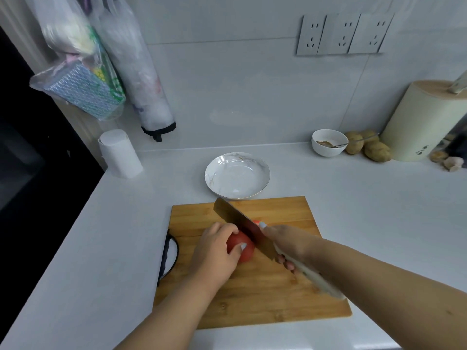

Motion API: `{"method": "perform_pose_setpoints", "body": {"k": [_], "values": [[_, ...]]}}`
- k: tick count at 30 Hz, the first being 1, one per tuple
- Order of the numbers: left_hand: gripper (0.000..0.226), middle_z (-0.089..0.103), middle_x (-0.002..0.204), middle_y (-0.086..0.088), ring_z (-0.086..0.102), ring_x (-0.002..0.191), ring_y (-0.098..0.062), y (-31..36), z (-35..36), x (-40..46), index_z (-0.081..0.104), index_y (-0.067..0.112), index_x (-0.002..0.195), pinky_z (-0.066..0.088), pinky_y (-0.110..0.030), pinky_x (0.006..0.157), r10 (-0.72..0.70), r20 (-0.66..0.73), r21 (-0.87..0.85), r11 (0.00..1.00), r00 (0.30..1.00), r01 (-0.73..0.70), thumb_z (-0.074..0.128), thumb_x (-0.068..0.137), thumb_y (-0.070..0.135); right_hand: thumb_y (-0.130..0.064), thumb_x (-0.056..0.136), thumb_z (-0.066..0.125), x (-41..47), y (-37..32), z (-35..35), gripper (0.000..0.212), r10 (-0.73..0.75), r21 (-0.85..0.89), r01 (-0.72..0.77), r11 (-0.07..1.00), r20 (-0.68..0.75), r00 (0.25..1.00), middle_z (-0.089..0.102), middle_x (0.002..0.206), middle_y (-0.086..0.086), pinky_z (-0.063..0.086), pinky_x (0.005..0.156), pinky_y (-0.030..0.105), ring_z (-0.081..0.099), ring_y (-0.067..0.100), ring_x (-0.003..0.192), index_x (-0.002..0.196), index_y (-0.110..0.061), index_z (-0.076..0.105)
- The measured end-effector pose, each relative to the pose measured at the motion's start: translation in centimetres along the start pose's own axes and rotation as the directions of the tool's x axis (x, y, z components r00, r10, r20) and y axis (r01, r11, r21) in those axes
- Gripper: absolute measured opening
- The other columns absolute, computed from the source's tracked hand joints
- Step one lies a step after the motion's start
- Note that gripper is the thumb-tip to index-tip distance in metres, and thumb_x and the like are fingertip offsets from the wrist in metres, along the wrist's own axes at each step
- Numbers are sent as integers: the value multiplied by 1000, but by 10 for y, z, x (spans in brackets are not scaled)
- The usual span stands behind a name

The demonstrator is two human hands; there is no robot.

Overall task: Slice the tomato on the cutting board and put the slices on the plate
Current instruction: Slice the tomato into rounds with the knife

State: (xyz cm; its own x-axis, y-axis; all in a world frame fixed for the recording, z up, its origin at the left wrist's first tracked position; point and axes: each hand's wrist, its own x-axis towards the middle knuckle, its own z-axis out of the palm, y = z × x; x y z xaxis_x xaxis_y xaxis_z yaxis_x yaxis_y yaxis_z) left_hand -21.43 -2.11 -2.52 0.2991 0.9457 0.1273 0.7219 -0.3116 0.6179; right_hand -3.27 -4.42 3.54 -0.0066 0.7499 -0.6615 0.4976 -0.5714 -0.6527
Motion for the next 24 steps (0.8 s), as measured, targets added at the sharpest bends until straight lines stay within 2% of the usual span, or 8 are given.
{"method": "perform_pose_setpoints", "body": {"k": [5,9,11,15,20,24], "values": [[26,47,111,16,46,102,-7,1,0,2,54,33,108,46,-21,80,-13,12,18,1000,1000,13,63,84,38,-63,96,30,-24,-9,-15,51,-51,14,51,999,-39,998,48,58,4,36,45,20,40,14,38,105,-23,59],[24,48,107,17,48,100,-7,0,0,3,56,33,105,44,-20,79,6,1,12,1000,1000,-6,64,83,39,-64,95,30,-40,-12,-21,43,-45,-1,45,999,-19,999,48,58,4,36,45,20,39,14,38,86,-31,57],[23,47,106,17,47,98,-6,1,-1,3,55,34,104,44,-20,79,12,3,19,1000,1000,-12,64,83,40,-64,95,29,-44,-12,-20,42,-31,-34,31,999,3,1000,48,60,4,38,45,21,40,14,39,89,-33,57],[22,45,104,18,46,97,-6,2,-2,3,53,34,103,42,-19,77,20,9,39,999,1000,-21,62,84,40,-63,96,28,-49,-9,-19,48,-7,-80,8,997,13,1000,49,62,4,39,45,22,41,14,41,109,-26,56],[24,43,104,19,45,97,-5,2,-2,3,53,34,105,43,-18,77,26,14,48,999,1000,-26,62,84,41,-64,95,28,-51,-6,-19,47,14,-90,-13,996,2,1000,50,60,3,39,45,21,41,13,39,100,-26,56],[24,43,104,19,44,97,-4,2,-2,3,53,34,106,42,-18,77,27,11,52,998,1000,-28,61,84,41,-64,95,27,-50,-8,-17,47,17,-99,-16,995,6,1000,49,61,4,40,44,21,41,14,39,105,-27,55]]}}
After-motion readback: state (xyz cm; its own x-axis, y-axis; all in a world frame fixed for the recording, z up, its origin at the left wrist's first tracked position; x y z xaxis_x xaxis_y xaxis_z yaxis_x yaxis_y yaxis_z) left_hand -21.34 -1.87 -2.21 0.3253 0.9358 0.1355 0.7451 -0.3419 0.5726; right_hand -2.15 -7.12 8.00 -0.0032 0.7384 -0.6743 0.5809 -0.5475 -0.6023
